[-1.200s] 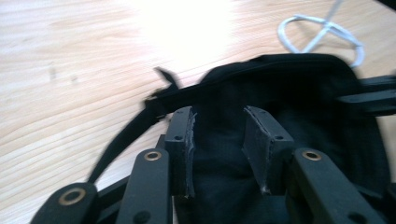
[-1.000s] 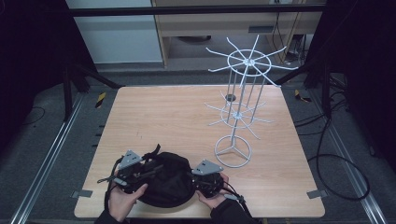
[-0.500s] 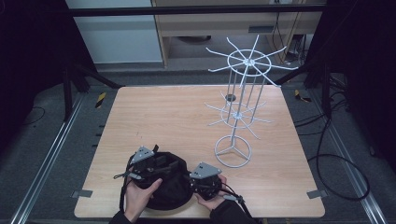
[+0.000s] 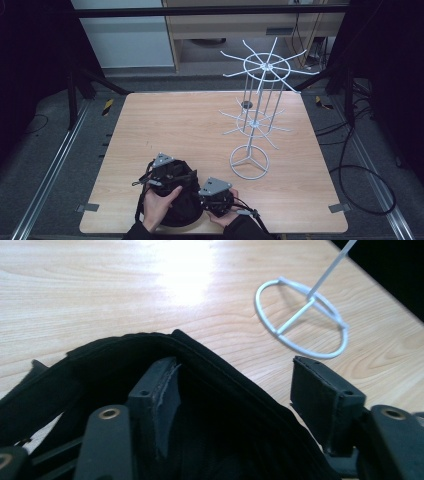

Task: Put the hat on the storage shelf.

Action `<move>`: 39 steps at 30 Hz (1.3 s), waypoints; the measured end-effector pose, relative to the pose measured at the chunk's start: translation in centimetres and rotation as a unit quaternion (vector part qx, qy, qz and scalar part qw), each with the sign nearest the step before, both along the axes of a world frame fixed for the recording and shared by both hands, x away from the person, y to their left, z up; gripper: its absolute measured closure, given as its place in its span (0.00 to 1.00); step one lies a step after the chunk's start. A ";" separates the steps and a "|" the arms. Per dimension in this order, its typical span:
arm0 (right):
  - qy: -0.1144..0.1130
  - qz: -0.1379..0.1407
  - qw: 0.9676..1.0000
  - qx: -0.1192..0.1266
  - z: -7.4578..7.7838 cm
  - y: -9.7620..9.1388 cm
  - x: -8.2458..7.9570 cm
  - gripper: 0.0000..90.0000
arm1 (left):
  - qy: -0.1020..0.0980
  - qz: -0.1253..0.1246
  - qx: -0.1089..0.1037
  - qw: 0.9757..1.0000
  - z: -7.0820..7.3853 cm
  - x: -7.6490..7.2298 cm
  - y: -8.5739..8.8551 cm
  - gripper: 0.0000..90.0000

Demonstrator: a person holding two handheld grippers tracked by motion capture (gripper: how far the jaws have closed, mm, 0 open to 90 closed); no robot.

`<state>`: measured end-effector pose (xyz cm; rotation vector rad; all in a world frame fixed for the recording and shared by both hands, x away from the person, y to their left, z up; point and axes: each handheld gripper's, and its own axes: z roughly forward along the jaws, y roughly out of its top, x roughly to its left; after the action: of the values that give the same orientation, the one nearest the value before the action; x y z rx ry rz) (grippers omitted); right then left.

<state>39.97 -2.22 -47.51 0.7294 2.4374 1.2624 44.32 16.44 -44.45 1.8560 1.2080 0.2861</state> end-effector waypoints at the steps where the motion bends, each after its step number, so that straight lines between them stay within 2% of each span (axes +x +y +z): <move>1: 0.002 0.002 1.000 -0.002 0.0 0.0 0.0 0.89 | 0.000 0.002 0.004 1.000 -0.1 0.0 0.0 0.46; 6: 0.009 0.005 1.000 -0.001 -0.2 0.0 0.0 0.88 | 0.017 -0.004 -0.011 1.000 -0.1 0.3 0.1 0.62; 9: 0.014 0.005 1.000 0.002 -0.1 0.1 0.0 0.84 | 0.018 -0.008 -0.018 1.000 0.0 0.2 0.1 0.73; 10: 0.017 0.006 1.000 0.006 -0.1 0.0 0.0 0.82 | 0.013 -0.010 -0.020 1.000 0.1 0.0 0.2 0.80; 11: 0.018 0.008 1.000 0.011 0.0 0.0 0.0 0.80 | 0.012 -0.012 -0.022 1.000 0.3 0.0 0.3 0.83; 13: 0.021 0.016 0.999 0.022 0.4 -0.3 0.0 0.75 | -0.003 -0.018 -0.026 1.000 0.8 -0.4 0.4 0.88; 14: 0.023 0.016 0.999 0.028 0.6 -0.5 -0.1 0.73 | -0.017 -0.020 -0.027 0.999 1.3 -0.7 0.6 0.92; 15: 0.019 0.017 0.999 0.033 0.9 -0.8 -0.1 0.70 | -0.029 -0.019 -0.030 0.999 1.8 -0.9 0.7 1.00; 16: 0.014 0.014 0.999 0.035 1.2 -1.1 -0.2 0.69 | -0.039 -0.022 -0.028 0.999 2.3 -1.1 0.8 1.00; 19: 0.012 0.010 0.998 0.060 1.9 -2.1 -0.1 0.68 | -0.064 -0.031 -0.026 0.997 3.6 -1.8 1.1 1.00; 21: 0.012 0.006 0.997 0.075 2.4 -2.7 0.0 0.68 | -0.069 -0.033 -0.018 0.997 4.0 -2.0 1.1 1.00; 24: 0.020 -0.004 0.997 0.070 2.3 -3.0 0.2 0.69 | -0.050 -0.029 -0.014 0.998 3.4 -1.6 1.2 1.00; 26: 0.035 -0.012 0.998 0.051 1.6 -2.9 0.4 0.66 | -0.035 -0.019 -0.010 0.999 2.6 -1.2 1.2 0.97; 29: 0.054 -0.015 0.998 0.033 0.5 -2.5 0.7 0.66 | -0.013 -0.006 -0.003 1.000 1.4 -0.6 1.1 0.81; 33: 0.073 -0.017 0.997 0.035 0.2 -2.4 0.8 0.78 | 0.015 -0.006 -0.008 1.000 0.0 -0.2 0.7 0.65; 37: 0.080 -0.016 0.996 0.029 -0.1 -2.3 0.9 0.87 | 0.019 -0.002 -0.006 1.000 -0.7 0.0 0.2 0.50; 39: 0.081 -0.015 0.996 0.027 -0.2 -2.2 0.8 0.90 | 0.020 0.005 -0.013 1.000 -0.8 0.1 0.1 0.46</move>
<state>40.79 -4.42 -47.74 0.9113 2.5165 1.3103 44.46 16.50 -45.25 1.8427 1.2421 0.2386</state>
